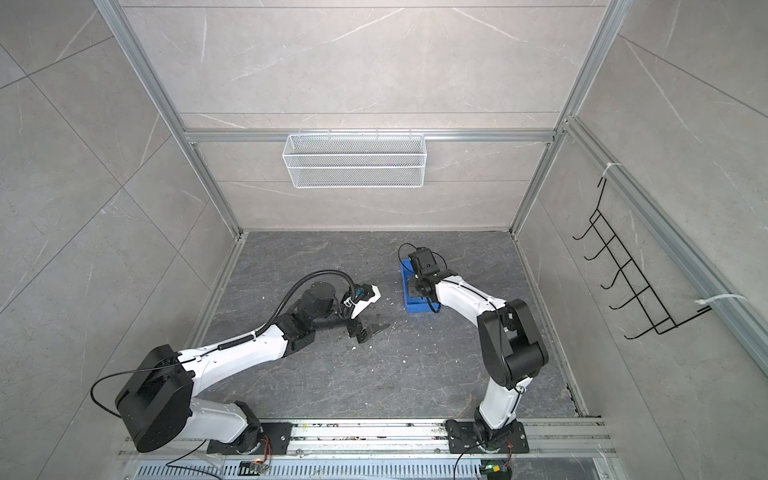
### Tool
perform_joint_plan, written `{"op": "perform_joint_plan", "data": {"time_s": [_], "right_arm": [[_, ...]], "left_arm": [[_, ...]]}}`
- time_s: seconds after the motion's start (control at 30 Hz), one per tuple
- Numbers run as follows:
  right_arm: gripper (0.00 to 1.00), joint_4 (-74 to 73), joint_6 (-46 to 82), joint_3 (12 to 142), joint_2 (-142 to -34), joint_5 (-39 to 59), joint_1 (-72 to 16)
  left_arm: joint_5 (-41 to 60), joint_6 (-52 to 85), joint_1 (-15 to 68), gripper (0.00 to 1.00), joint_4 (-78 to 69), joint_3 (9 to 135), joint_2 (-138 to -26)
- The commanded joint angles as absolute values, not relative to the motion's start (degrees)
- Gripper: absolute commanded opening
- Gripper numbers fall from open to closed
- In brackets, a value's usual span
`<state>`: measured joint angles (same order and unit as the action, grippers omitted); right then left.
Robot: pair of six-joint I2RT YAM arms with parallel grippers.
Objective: Put the screwdriver in the bin
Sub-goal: 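Open the left gripper and carry the screwdriver with the right gripper over the blue bin, then lower the screwdriver into the blue bin and open the right gripper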
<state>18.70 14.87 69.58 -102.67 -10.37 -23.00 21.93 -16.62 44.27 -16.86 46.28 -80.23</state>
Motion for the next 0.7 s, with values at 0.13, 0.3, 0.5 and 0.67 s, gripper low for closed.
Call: {"op": "perform_joint_plan", "data": {"time_s": [0.13,0.3,0.5,0.67], "right_arm": [[0.0,20.06,15.12,74.06,-108.29,-10.75,-22.16],[0.0,20.25,15.4,75.9,-111.55,-9.72,-21.76],[0.0,20.06,15.56,76.78,-114.03,-9.23,-21.53],[0.05,18.86,15.82,76.66,-114.16,-8.45,-21.41]], "left_arm": [[21.61,-18.26,44.42,1.0,-17.23,48.91,-81.47],[21.6,-18.54,44.43,1.0,-16.94,49.06,-81.57],[21.3,-18.74,44.5,1.0,-16.71,49.22,-81.8],[21.64,-18.47,44.43,1.0,-16.22,49.92,-82.16]]}}
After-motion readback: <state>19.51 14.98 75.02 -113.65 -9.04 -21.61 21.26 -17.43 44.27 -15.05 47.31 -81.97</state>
